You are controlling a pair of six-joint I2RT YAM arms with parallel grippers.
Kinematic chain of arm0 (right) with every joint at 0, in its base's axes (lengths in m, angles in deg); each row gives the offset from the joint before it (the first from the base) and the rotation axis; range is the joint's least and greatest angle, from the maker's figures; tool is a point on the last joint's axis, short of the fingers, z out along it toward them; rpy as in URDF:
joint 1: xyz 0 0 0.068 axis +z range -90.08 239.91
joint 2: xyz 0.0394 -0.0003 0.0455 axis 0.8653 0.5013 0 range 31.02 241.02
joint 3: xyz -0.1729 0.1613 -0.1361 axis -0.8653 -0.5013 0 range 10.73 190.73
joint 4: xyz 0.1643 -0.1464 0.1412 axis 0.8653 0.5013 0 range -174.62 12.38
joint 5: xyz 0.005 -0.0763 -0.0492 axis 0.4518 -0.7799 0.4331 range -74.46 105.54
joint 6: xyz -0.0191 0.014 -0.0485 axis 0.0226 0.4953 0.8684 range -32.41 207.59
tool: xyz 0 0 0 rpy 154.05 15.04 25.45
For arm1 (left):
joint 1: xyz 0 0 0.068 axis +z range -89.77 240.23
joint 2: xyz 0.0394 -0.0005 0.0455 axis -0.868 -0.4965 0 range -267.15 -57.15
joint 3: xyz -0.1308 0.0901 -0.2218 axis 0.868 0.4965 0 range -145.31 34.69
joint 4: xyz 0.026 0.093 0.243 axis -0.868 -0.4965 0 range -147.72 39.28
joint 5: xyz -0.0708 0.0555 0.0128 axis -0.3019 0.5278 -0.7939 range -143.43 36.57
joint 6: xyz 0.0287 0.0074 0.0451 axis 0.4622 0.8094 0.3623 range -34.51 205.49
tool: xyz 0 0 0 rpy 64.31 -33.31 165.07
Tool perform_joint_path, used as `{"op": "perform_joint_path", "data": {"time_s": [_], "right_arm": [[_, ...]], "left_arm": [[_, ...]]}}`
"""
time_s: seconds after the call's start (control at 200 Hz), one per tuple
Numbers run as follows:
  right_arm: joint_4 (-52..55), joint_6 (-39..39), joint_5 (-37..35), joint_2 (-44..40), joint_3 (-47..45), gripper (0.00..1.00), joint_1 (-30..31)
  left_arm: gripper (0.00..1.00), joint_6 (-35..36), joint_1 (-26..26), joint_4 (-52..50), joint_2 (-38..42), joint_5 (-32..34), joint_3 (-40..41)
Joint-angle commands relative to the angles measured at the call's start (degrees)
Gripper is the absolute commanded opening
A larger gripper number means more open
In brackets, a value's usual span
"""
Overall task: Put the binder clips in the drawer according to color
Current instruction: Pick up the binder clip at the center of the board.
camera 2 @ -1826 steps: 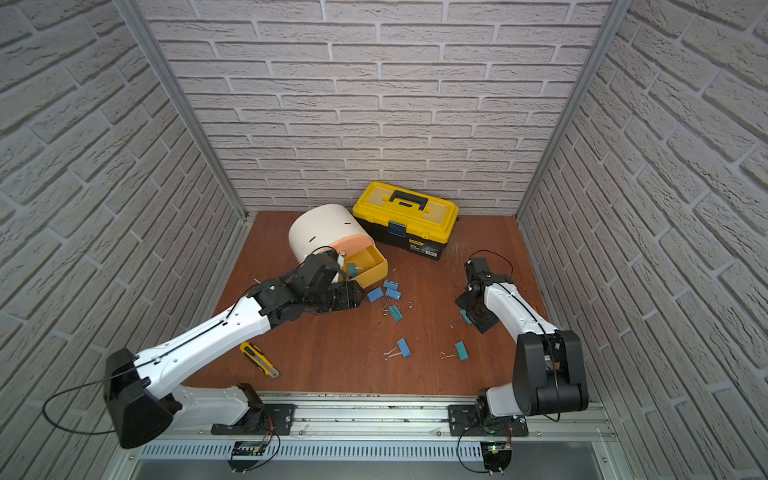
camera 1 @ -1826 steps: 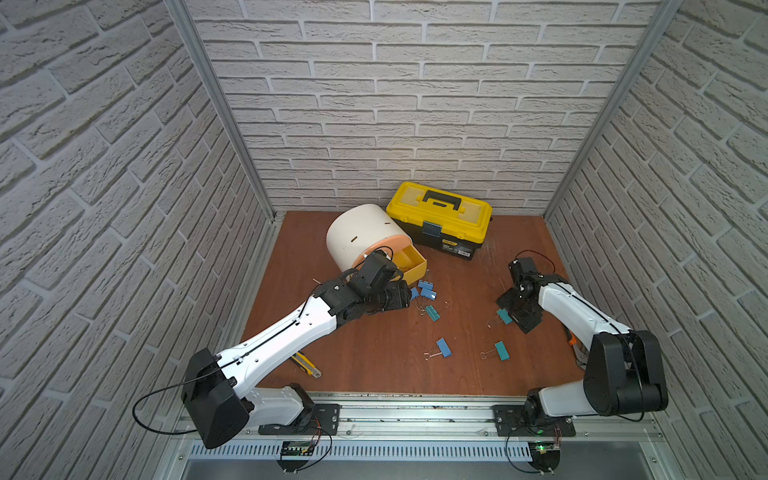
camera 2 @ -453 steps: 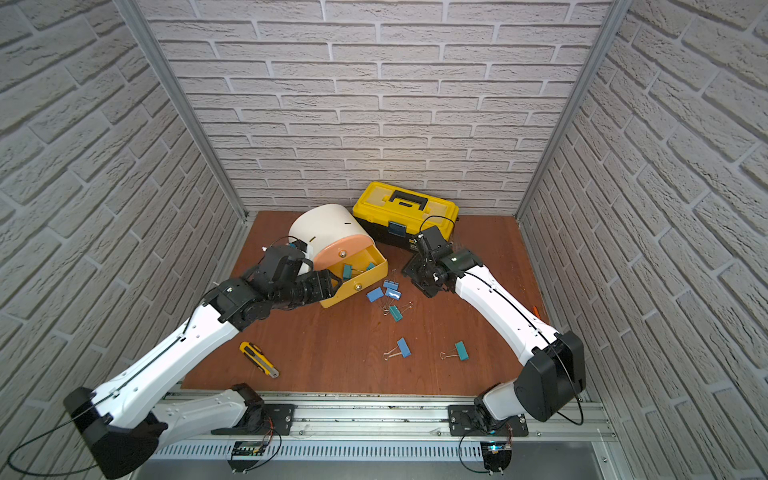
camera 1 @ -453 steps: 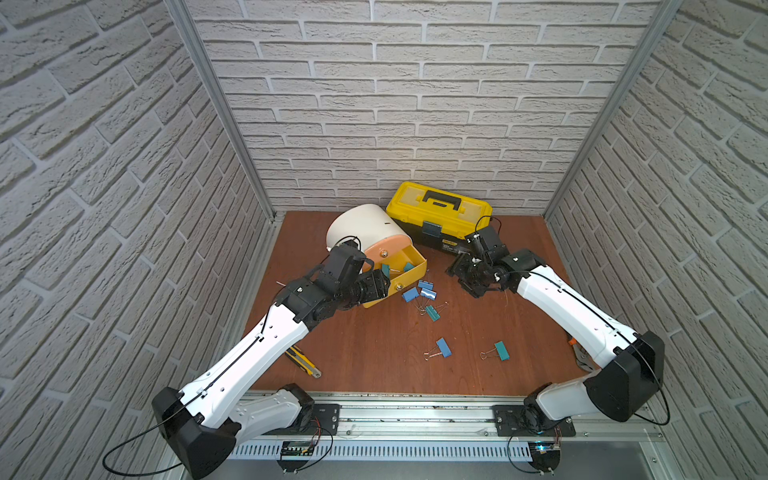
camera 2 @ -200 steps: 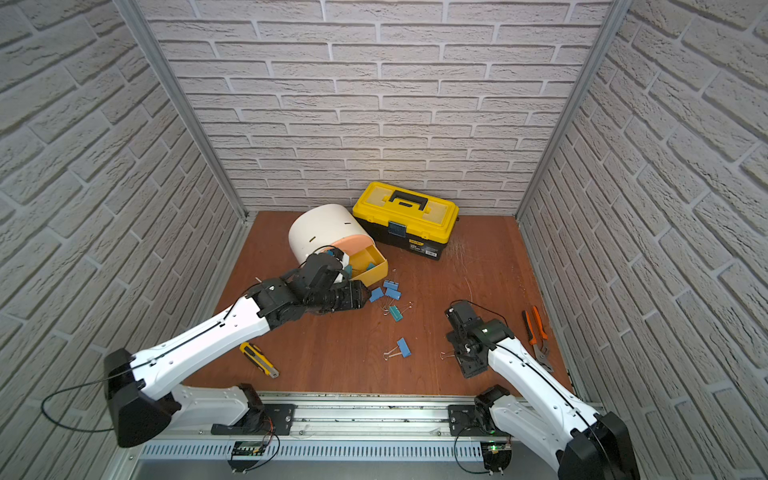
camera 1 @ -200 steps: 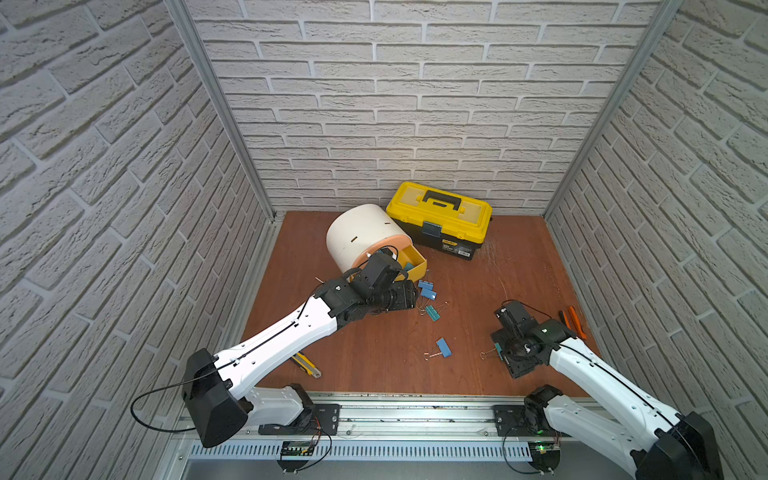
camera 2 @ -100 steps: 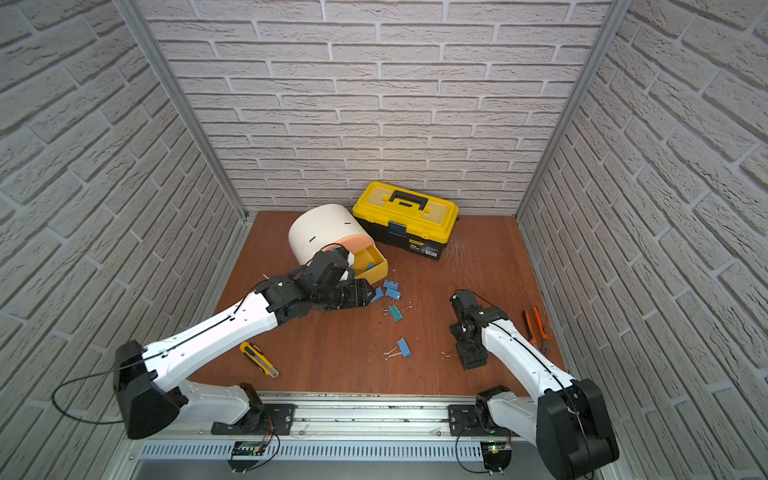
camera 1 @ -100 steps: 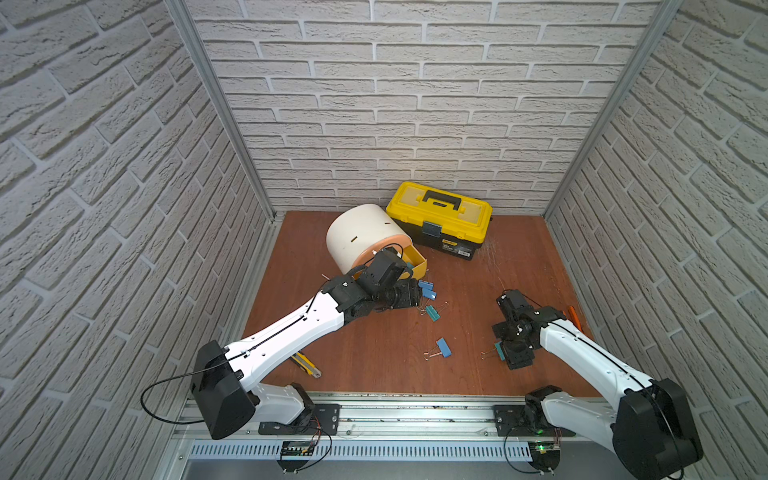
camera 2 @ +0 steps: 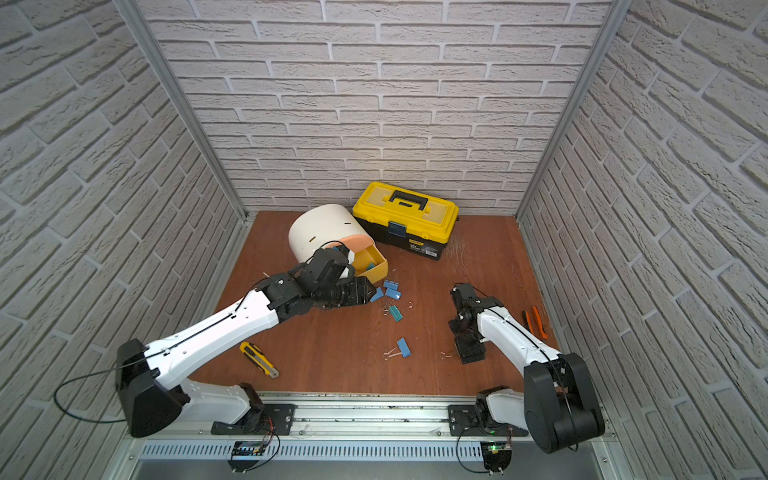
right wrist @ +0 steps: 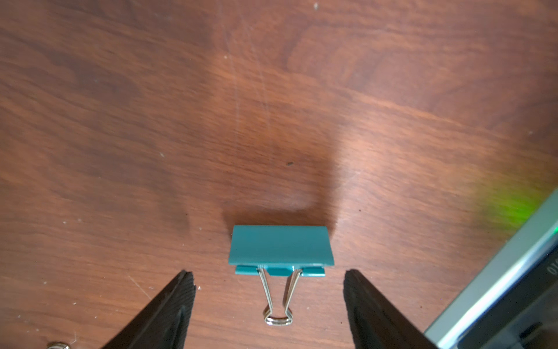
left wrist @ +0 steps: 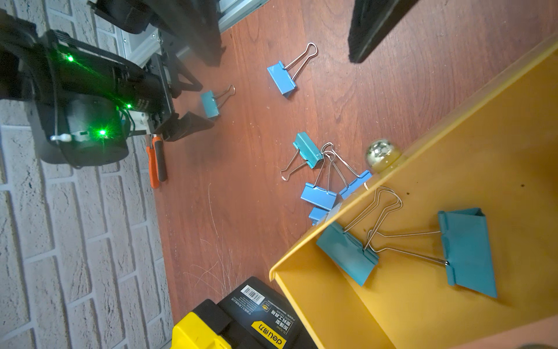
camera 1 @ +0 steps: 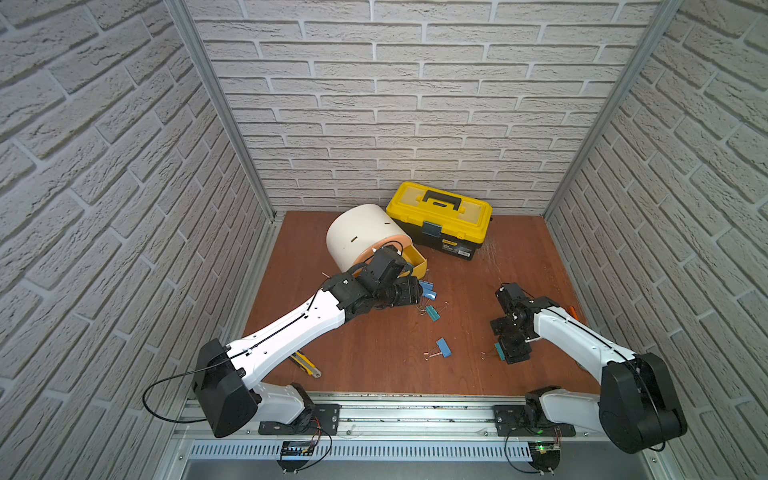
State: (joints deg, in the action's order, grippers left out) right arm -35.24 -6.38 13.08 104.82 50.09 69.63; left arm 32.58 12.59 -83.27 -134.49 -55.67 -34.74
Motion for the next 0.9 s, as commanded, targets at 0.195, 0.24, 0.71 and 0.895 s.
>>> {"op": "perform_joint_path", "data": {"time_s": [0.195, 0.24, 0.71, 0.895], "right_arm": [[1.3, 1.9, 1.0, 2.7, 0.6, 0.81, -1.7], [1.3, 2.0, 1.1, 2.9, 0.4, 0.81, -1.9], [-2.0, 1.7, 1.2, 3.1, -2.4, 0.72, -2.8], [-2.8, 1.9, 1.3, 2.8, -3.0, 0.65, -3.2]], "left_arm": [[0.71, 0.7, 0.4, 1.0, 0.2, 0.2, -1.7], [0.71, 0.7, 0.4, 0.9, 0.2, 0.1, -1.7], [0.71, 0.4, 0.4, 0.9, -0.2, 0.0, -1.9], [0.71, 0.3, 0.4, 0.8, -0.1, 0.2, -1.8]]}}
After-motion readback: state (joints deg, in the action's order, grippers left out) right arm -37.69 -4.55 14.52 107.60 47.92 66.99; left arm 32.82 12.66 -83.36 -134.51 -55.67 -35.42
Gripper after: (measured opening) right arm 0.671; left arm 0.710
